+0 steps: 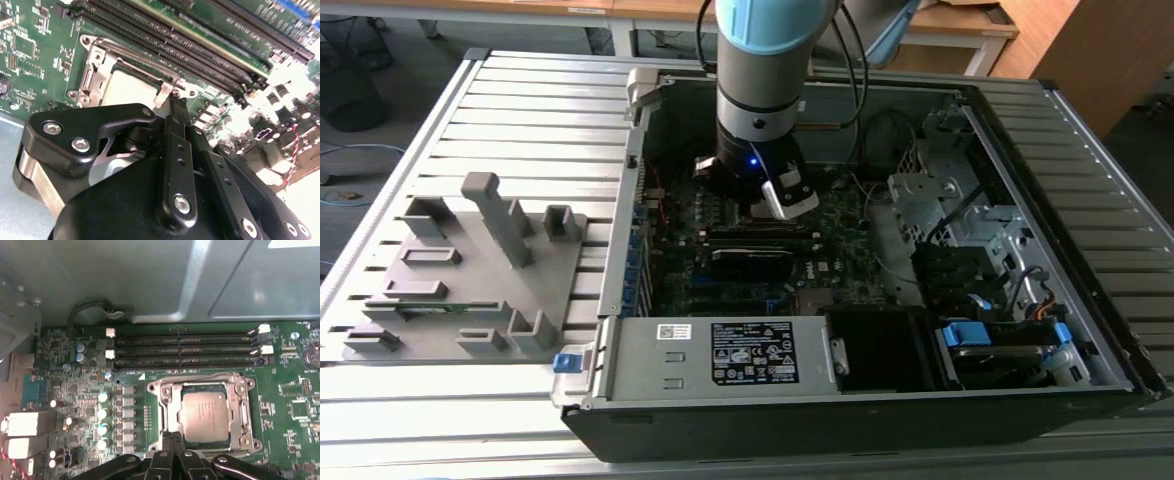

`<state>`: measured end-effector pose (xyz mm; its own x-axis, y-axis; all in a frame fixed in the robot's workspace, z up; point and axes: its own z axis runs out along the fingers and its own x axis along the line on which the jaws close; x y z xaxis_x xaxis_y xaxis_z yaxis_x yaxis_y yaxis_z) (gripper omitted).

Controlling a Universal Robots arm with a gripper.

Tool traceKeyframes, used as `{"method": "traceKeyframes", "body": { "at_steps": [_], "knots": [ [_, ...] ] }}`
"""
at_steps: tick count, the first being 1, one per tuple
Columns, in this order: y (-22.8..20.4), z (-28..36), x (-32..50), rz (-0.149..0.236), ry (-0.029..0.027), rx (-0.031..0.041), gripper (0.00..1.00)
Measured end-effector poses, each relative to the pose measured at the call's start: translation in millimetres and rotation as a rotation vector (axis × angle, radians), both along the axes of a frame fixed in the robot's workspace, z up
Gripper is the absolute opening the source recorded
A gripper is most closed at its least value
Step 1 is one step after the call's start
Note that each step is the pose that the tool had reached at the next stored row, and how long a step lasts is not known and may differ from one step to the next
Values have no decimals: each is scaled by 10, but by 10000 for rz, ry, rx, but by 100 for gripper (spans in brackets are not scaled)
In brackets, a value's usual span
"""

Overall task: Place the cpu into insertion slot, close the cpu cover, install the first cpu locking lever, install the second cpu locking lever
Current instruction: 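Install the second cpu locking lever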

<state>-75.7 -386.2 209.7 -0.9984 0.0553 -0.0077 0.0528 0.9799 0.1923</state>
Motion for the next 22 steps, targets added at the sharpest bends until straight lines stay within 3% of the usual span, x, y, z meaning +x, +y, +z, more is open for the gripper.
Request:
{"method": "traceKeyframes", "body": {
  "at_steps": [6,14,17,20,21,22],
  "knots": [
    [54,-1,25,2,0,-246,11],
    [72,-1,207,1,32,-265,11],
    [87,-1,248,1,39,-311,11],
    [109,-1,275,-2,46,-502,11],
    [119,-1,284,0,47,-639,11],
    [127,-1,286,1,47,-722,11]
  ]
}}
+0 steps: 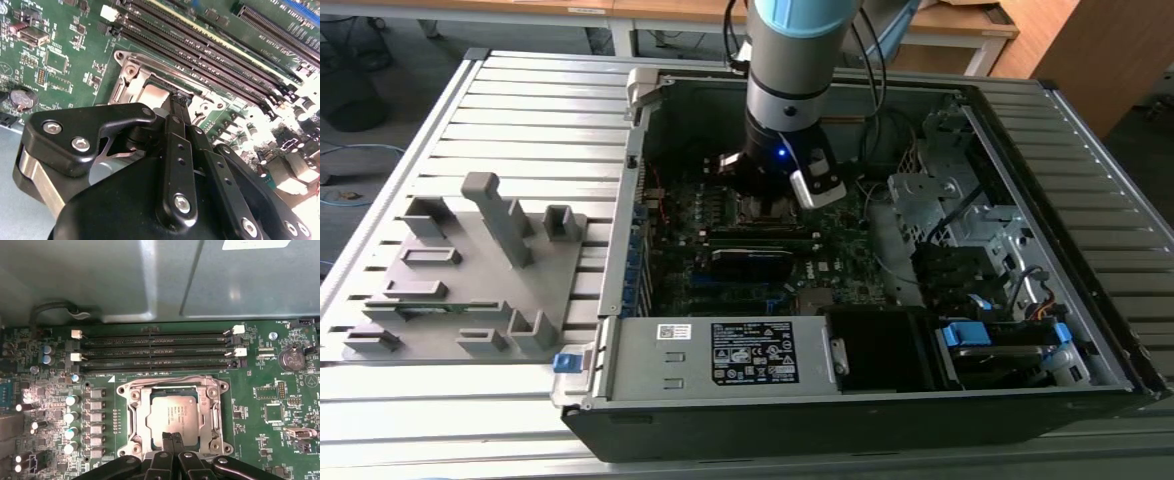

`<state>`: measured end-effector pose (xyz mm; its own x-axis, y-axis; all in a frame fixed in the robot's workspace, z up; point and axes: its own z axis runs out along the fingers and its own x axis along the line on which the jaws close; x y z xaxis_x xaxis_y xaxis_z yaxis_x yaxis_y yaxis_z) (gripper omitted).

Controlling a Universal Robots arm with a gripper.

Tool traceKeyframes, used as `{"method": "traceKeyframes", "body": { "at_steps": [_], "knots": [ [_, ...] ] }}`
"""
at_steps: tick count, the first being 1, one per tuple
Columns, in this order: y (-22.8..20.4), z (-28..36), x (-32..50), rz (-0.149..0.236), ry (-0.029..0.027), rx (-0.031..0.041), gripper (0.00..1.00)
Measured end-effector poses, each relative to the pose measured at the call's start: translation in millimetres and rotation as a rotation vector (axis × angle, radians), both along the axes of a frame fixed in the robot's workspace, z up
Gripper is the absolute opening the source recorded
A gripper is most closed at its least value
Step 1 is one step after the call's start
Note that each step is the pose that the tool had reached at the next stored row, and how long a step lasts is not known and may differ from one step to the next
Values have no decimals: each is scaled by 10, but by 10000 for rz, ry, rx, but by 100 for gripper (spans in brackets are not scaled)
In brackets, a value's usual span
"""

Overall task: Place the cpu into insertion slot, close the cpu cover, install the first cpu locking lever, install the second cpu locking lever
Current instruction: 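Install the second cpu locking lever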

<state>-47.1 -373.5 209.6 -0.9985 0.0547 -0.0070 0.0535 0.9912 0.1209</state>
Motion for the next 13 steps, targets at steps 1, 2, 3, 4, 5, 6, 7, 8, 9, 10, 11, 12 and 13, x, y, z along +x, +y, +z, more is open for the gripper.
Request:
{"method": "traceKeyframes", "body": {
  "at_steps": [1,2,3,4,5,6,7,8,9,10,11,12,13],
  "knots": [
    [7,0,1,0,0,-80,11],
    [14,0,1,-1,0,-115,11],
    [18,0,2,0,0,-117,11],
    [22,0,2,0,-1,-119,11],
    [29,0,1,-1,-1,-120,11],
    [36,0,1,-1,-1,-120,11],
    [45,0,1,-1,-1,-119,11],
    [56,0,1,-1,-1,-119,11],
    [67,-1,1,-1,-1,-119,11],
    [80,-1,1,-1,-1,-119,11],
    [94,-1,1,-1,-1,-120,11],
    [106,-1,1,-1,0,-120,11],
    [118,-1,1,-1,0,-120,11]
  ]
}}
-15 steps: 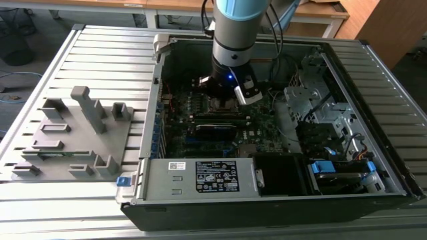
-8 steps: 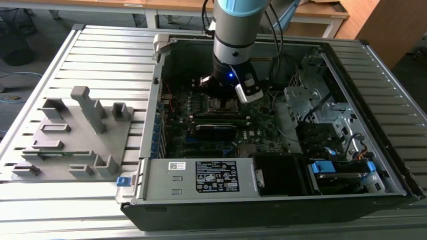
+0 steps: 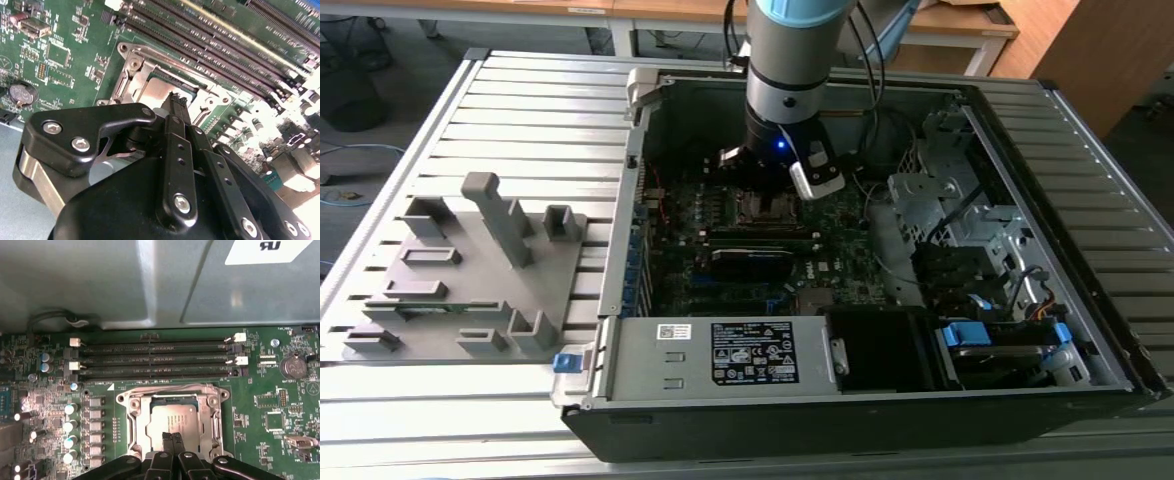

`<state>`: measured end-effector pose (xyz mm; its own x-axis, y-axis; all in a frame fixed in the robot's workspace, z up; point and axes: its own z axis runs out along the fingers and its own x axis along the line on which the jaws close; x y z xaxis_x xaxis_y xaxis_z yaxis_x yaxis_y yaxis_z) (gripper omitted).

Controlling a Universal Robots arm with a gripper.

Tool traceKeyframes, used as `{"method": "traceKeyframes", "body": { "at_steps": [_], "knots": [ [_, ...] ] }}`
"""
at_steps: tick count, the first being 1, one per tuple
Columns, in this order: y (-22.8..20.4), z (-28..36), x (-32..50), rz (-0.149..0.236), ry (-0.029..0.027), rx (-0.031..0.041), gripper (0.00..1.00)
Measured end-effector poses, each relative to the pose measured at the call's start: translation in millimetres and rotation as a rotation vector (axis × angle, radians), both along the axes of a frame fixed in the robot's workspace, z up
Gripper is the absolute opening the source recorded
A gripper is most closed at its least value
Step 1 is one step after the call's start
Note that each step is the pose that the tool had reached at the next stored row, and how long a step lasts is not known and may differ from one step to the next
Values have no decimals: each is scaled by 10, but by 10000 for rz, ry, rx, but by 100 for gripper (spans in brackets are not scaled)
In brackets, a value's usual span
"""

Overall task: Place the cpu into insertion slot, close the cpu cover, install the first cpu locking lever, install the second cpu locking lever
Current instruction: 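Install the second cpu locking lever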

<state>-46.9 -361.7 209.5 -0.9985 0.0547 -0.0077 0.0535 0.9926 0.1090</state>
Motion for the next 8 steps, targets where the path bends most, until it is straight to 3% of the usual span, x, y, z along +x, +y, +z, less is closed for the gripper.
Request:
{"method": "traceKeyframes", "body": {
  "at_steps": [4,8],
  "knots": [
    [34,-1,0,0,-1,1,11],
    [37,2,2,0,0,0,11]
  ]
}}
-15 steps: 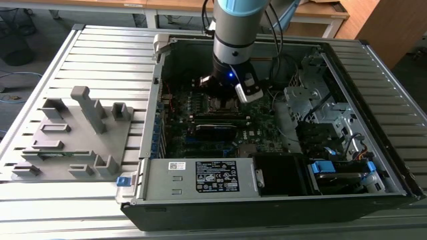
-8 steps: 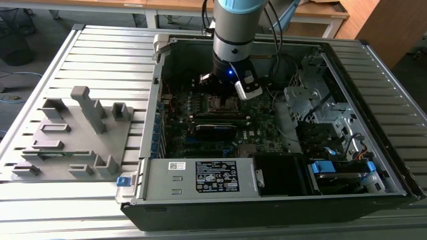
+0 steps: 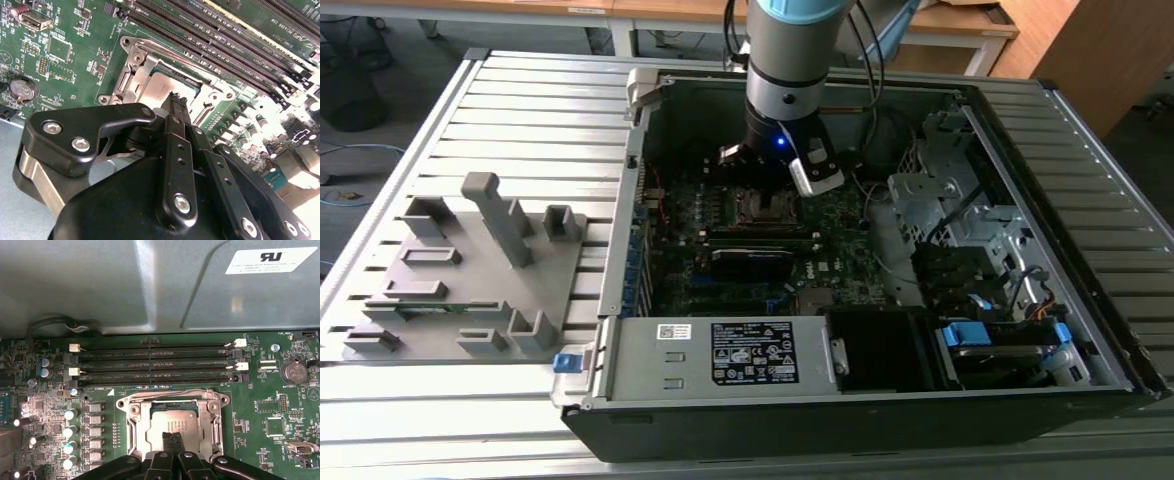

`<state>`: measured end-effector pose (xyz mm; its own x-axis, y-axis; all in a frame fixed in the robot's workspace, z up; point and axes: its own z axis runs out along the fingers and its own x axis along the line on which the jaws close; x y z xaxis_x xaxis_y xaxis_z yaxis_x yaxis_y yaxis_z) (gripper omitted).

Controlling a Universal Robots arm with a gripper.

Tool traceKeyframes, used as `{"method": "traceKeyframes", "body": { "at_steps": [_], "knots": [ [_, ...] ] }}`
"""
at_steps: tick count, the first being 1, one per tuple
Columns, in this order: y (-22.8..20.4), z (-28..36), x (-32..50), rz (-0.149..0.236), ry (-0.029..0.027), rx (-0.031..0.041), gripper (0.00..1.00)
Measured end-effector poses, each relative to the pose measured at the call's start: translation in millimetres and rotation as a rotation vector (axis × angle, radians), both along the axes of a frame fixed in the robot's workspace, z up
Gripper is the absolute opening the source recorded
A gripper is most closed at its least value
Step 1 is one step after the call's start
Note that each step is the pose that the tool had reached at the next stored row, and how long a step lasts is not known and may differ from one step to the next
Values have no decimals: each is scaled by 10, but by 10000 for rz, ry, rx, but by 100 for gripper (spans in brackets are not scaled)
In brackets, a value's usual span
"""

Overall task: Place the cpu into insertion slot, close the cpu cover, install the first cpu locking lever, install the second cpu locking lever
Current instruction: 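Install the second cpu locking lever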

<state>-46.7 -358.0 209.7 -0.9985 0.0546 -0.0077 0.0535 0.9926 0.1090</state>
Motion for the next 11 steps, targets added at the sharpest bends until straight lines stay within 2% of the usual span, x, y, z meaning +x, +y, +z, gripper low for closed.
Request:
{"method": "traceKeyframes", "body": {
  "at_steps": [6,7,9,11],
  "knots": [
    [1,59,0,0,-1,-5,11],
    [4,58,0,-1,-2,-30,11],
    [11,57,0,-1,-1,-138,11],
    [17,51,0,-1,-1,-213,11]
  ]
}}
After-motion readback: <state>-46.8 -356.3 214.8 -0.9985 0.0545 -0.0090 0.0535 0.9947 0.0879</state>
